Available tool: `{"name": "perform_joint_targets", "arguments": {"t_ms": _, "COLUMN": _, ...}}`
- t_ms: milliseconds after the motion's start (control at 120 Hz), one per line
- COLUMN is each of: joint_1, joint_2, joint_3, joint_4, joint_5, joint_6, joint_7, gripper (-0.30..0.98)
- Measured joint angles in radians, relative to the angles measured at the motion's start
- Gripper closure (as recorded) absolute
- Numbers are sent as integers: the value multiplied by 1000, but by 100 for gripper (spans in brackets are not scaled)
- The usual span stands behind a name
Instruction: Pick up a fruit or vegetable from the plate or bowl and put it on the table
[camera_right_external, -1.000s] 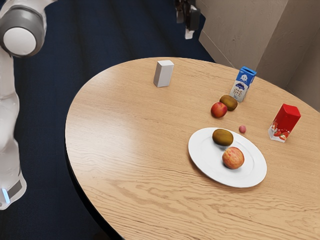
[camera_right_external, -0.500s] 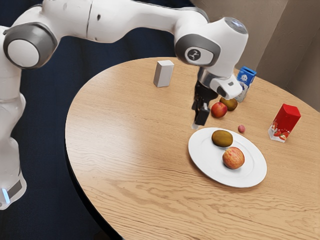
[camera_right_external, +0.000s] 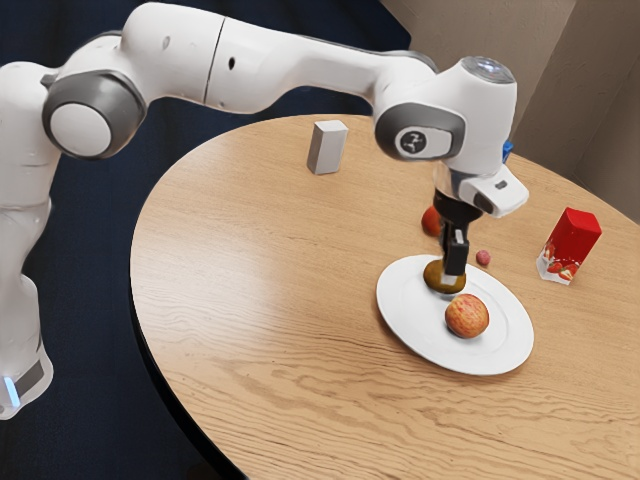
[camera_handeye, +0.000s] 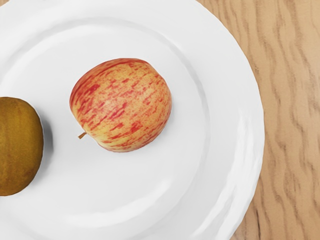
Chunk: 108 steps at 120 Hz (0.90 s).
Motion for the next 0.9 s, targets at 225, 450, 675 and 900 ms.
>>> {"name": "perform_joint_targets", "arguments": {"t_ms": 225, "joint_1": 14, "joint_2": 86, "joint_3": -2, "joint_4": 33, "joint_5": -26, "joint_6": -14, "joint_7": 9, "gripper": 2}}
{"name": "perform_joint_targets", "arguments": {"t_ms": 450, "joint_1": 76, "joint_2": 157, "joint_3": -66, "joint_4": 98, "joint_5": -36, "joint_6": -14, "joint_7": 18, "gripper": 2}}
{"name": "perform_joint_targets", "arguments": {"t_ms": 675, "joint_1": 113, "joint_2": 232, "joint_3": -100, "joint_4": 149, "joint_5": -41, "joint_6": 39, "joint_7": 28, "gripper": 3}}
{"name": "perform_joint_targets", "arguments": {"t_ms": 900, "joint_1": 144, "joint_2": 268, "joint_3": -116, "joint_4": 157, "joint_5": -41, "joint_6": 122, "joint_7": 35, "gripper": 3}}
